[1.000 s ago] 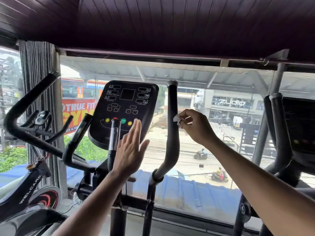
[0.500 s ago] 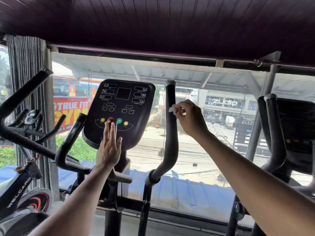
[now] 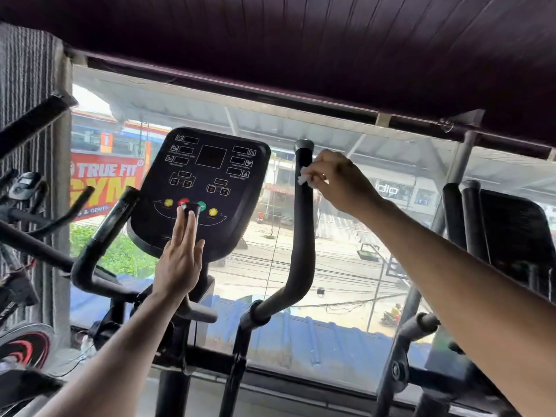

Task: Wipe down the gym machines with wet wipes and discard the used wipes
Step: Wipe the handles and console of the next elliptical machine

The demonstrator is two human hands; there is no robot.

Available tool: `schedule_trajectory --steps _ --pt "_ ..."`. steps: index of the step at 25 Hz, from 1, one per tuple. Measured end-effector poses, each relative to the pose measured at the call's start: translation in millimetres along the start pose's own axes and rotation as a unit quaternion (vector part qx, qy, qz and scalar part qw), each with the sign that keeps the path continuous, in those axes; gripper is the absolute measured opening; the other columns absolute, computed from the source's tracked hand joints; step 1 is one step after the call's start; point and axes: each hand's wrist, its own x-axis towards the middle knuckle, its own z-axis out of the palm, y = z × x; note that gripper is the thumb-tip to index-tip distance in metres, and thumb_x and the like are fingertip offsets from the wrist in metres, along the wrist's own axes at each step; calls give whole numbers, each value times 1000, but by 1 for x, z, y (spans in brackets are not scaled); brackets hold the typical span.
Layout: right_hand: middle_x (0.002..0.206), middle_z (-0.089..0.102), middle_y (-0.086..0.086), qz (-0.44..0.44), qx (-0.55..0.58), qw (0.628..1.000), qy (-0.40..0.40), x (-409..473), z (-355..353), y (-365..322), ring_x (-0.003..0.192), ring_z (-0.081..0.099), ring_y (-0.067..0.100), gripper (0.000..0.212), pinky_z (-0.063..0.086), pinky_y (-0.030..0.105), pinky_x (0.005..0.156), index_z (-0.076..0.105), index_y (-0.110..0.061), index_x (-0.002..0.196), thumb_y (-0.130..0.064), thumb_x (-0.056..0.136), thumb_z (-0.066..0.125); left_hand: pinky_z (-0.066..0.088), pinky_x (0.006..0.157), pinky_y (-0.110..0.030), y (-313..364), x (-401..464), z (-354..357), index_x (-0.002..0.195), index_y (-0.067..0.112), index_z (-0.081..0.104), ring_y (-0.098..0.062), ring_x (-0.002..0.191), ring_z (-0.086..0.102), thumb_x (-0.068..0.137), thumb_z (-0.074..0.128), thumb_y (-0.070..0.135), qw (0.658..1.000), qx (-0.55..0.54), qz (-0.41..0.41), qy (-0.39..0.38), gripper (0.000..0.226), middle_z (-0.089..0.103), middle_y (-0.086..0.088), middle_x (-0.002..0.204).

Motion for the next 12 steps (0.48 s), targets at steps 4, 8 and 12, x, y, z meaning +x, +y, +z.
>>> schedule_trajectory --steps 4,8,12 --pt "99 62 5 1 3 1000 1 10 8 -4 86 61 19 18 55 44 79 76 -5 95 1 91 59 55 97 -47 -3 2 -2 166 13 12 -28 154 30 107 50 17 1000 -29 9 -6 70 -2 -1 175" --pt "98 62 4 -23 -17 999 -38 -15 6 -18 81 58 16 17 53 36 77 75 -2 98 3 92 60 53 100 -47 -3 1 0 167 15 10 -27 155 29 106 50 17 1000 -26 2 -13 73 -5 1 175" --pt "103 64 3 -79 -12 988 -134 -5 -16 -15 88 68 20 15 57 37 81 76 -4 105 -2 94 66 29 123 -46 -8 -2 5 164 6 18 -33 157 21 103 39 22 999 45 18 -8 67 3 -11 174"
